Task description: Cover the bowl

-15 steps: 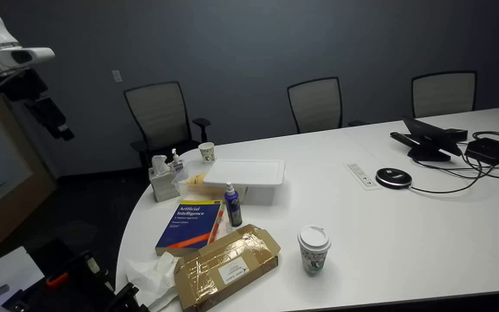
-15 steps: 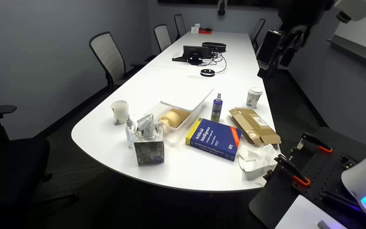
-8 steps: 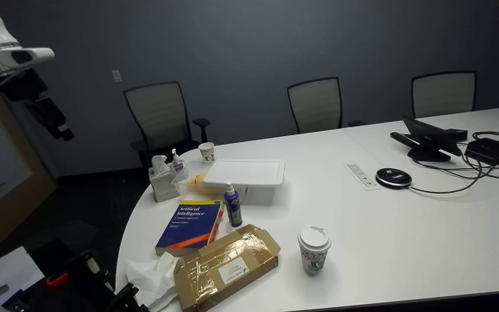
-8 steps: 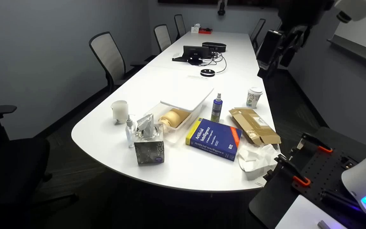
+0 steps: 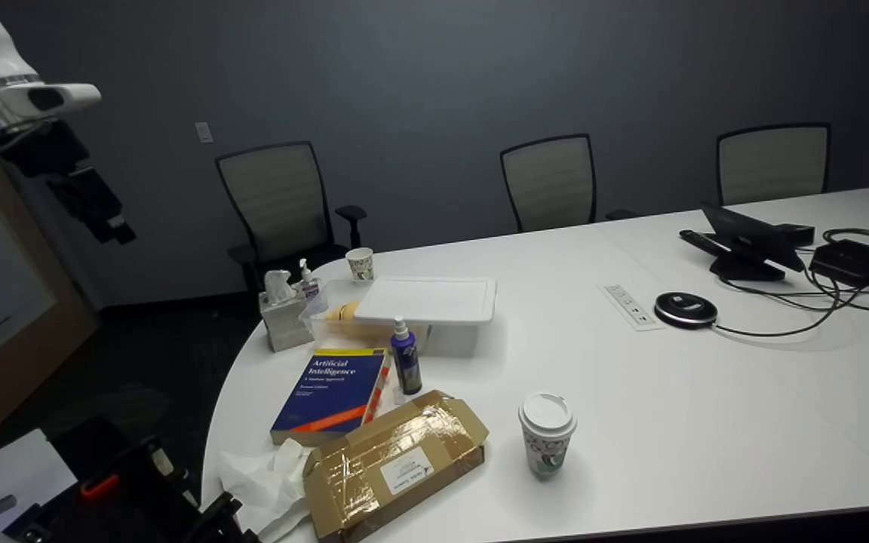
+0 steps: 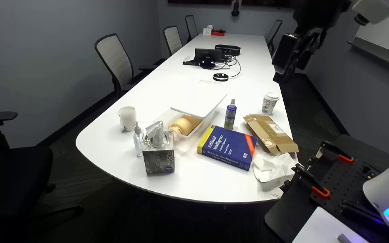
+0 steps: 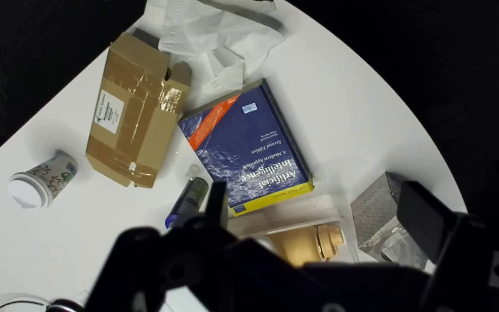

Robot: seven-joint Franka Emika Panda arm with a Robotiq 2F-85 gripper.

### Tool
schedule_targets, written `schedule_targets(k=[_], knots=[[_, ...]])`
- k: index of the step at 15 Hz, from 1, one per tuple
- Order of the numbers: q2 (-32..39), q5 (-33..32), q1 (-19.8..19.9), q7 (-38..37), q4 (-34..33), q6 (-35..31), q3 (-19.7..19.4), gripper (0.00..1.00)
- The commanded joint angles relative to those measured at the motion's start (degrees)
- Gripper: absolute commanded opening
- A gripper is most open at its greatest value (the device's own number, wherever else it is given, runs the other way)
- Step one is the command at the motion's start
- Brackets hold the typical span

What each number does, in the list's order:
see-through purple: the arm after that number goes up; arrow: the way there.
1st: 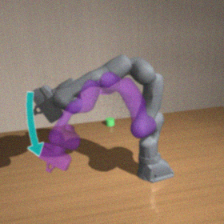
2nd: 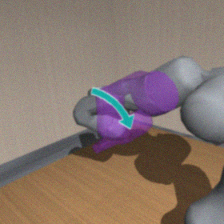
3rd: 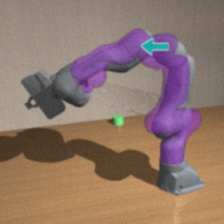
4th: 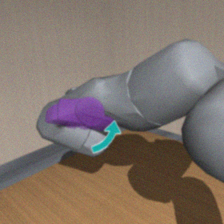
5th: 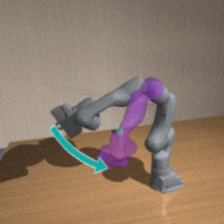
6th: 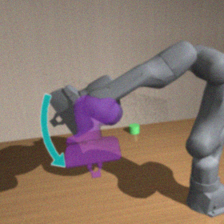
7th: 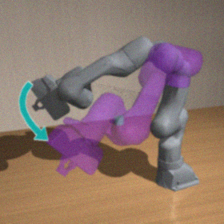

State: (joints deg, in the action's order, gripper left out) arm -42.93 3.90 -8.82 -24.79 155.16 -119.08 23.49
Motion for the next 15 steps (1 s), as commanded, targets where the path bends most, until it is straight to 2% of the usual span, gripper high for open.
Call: schedule_targets(k=[1,5,9,15], knots=[[8.1,-4.2,2.0,3.7,-4.2,-3.6,-2.0,1.0],[18.8,-9.7,4.2,7.4,-9.9,-10.5,-4.4,1.0],[29.9,-12.6,4.2,11.1,-16.9,-14.3,-7.2,1.0],[43.6,-12.5,3.0,18.1,-26.9,-14.4,-11.3,1.0]])
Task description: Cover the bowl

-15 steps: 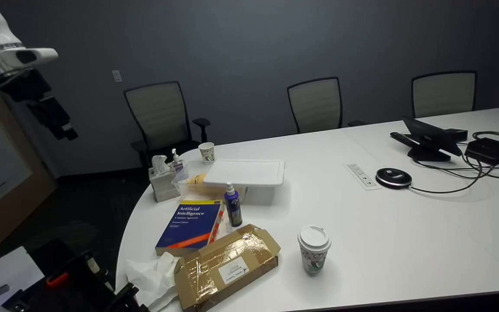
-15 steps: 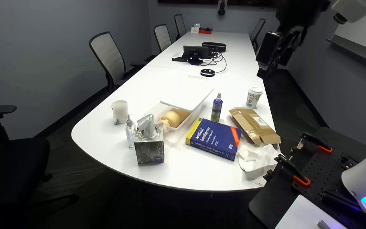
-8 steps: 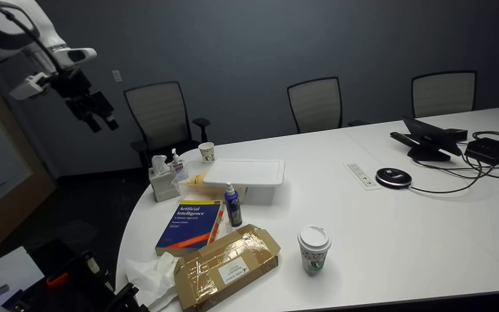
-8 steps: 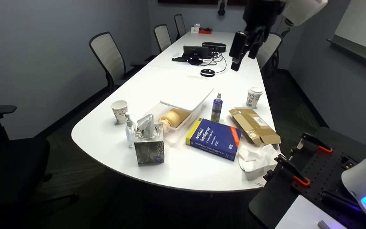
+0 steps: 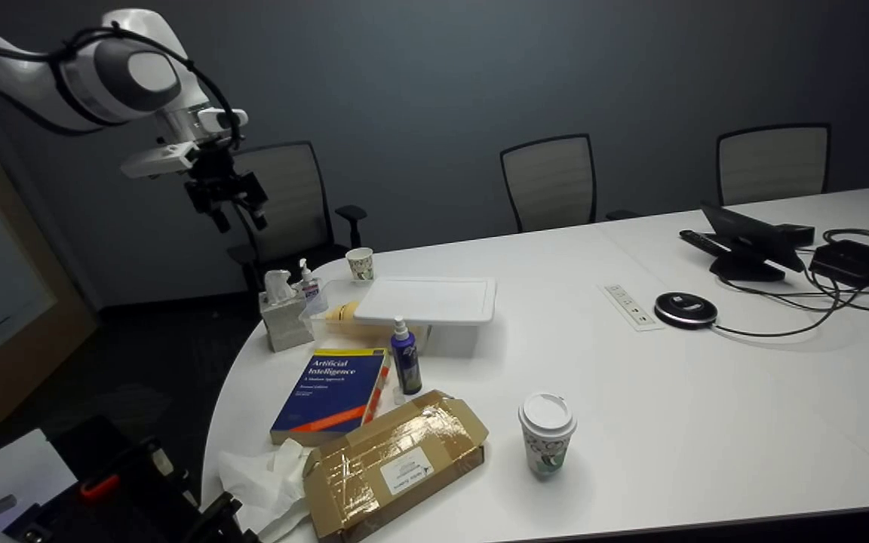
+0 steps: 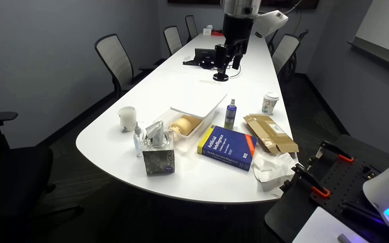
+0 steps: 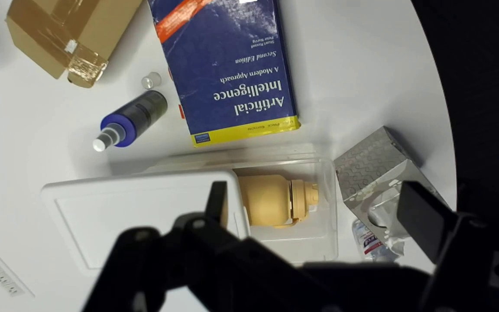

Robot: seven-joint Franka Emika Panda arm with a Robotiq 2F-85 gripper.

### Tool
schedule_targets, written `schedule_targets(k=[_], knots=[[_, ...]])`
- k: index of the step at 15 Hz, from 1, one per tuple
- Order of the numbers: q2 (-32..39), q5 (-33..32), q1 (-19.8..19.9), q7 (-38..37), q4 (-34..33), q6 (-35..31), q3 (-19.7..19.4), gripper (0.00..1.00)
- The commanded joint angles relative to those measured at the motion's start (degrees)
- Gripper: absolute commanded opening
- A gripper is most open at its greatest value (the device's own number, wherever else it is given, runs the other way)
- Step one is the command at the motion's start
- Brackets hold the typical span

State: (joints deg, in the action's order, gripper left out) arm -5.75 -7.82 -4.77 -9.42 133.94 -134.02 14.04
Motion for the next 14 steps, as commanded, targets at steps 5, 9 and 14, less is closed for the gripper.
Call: schedule_targets(k=[5,9,14], knots=[[15.5,-0.3,-1.3,6.2,-12.6,0.7,-4.4,1.0],[16.8,0.4,-1.6,6.8,-12.7,0.1,-5.6,1.0],[19.4,-0.2,-1.7,7.5,-14.6,-1.0,-6.2,1.0]])
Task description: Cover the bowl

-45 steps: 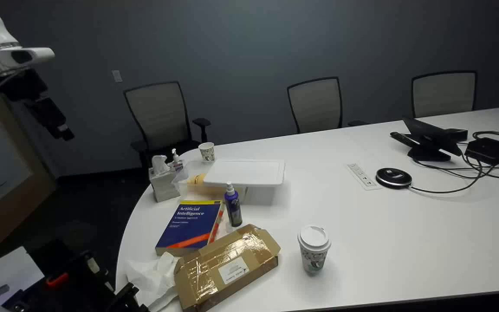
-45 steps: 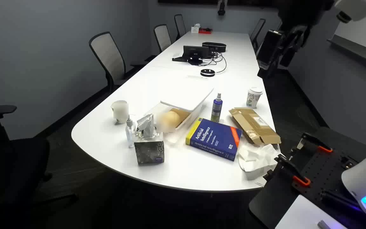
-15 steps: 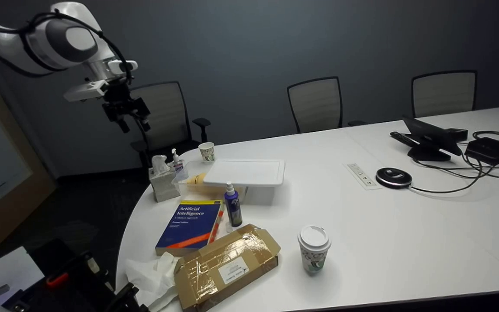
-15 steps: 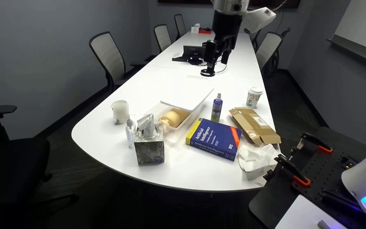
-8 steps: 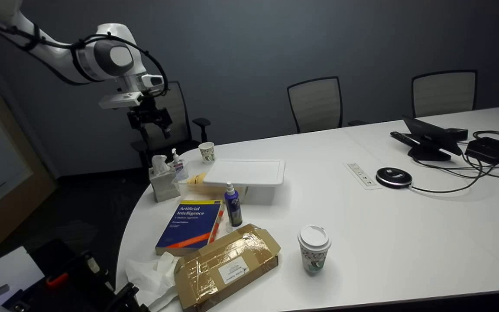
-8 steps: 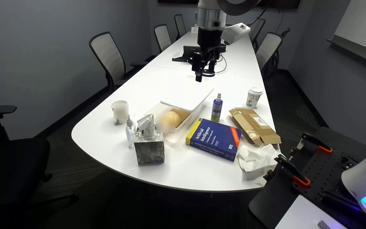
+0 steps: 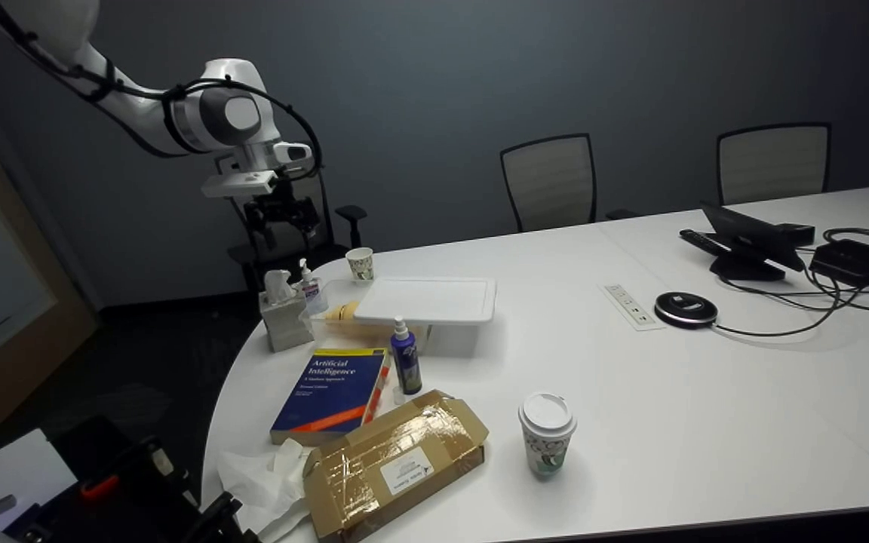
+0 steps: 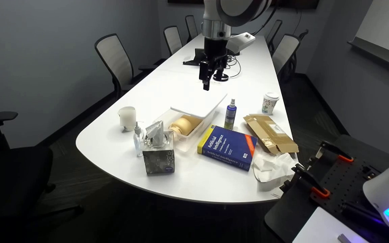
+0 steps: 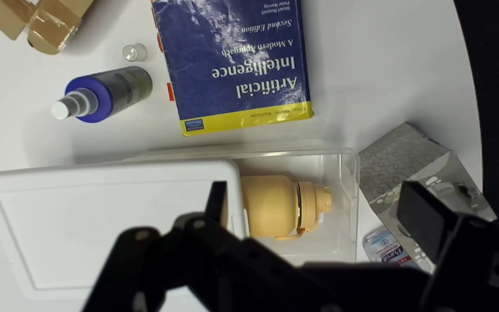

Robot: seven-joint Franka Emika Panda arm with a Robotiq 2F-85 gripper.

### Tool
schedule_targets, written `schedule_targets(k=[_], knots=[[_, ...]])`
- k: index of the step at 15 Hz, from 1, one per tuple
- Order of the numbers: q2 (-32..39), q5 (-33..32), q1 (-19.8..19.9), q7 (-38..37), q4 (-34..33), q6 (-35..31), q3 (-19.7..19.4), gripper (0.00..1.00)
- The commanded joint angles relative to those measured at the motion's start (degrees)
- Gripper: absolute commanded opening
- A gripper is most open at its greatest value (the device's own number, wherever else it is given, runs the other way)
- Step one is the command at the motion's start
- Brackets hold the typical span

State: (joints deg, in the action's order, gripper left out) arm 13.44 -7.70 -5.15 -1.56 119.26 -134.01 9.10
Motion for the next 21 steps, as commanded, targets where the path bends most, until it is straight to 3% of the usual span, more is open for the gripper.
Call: schedule_targets(k=[1,21], knots=[[1.5,-0.9,-1.5,-1.2,-1.0,-1.3,-1.6,1.0],[32.4,0.2,-3.3,-0.3,-29.6,-1.7,-6.4,1.0]])
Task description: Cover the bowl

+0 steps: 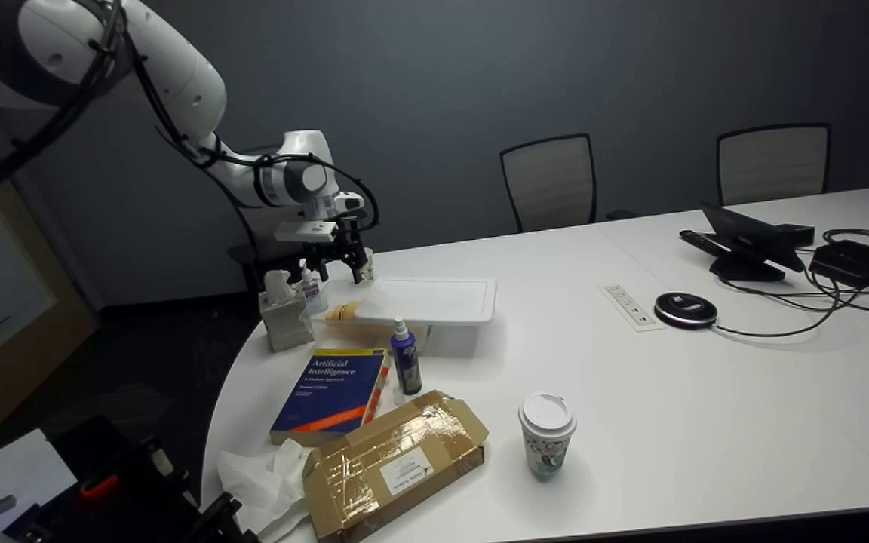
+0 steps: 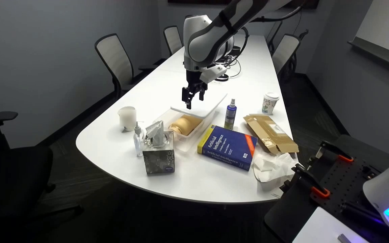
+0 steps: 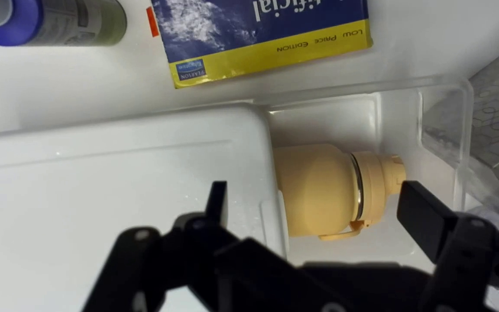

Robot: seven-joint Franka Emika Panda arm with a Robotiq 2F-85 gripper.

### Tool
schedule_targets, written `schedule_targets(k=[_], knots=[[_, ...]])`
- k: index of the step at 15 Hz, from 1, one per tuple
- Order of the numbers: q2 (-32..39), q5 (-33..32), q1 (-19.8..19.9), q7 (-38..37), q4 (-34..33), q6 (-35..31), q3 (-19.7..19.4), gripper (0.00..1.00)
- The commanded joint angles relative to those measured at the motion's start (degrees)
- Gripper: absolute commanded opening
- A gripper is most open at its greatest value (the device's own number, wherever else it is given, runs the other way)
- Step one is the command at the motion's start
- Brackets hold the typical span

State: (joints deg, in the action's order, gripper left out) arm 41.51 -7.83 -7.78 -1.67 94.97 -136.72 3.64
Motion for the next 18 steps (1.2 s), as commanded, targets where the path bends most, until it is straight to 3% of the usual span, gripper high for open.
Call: schedule_targets(k=[1,10,18], knots=[[5.9,0.4,-0.7,-0.2,-6.7,1.2,-1.1,1.0],[14.5,1.7,0.0,0.2,-14.9,2.1,-1.0,1.0],[15.6,4.9,1.6,4.4,-16.9,3.5,2.3,1.0]])
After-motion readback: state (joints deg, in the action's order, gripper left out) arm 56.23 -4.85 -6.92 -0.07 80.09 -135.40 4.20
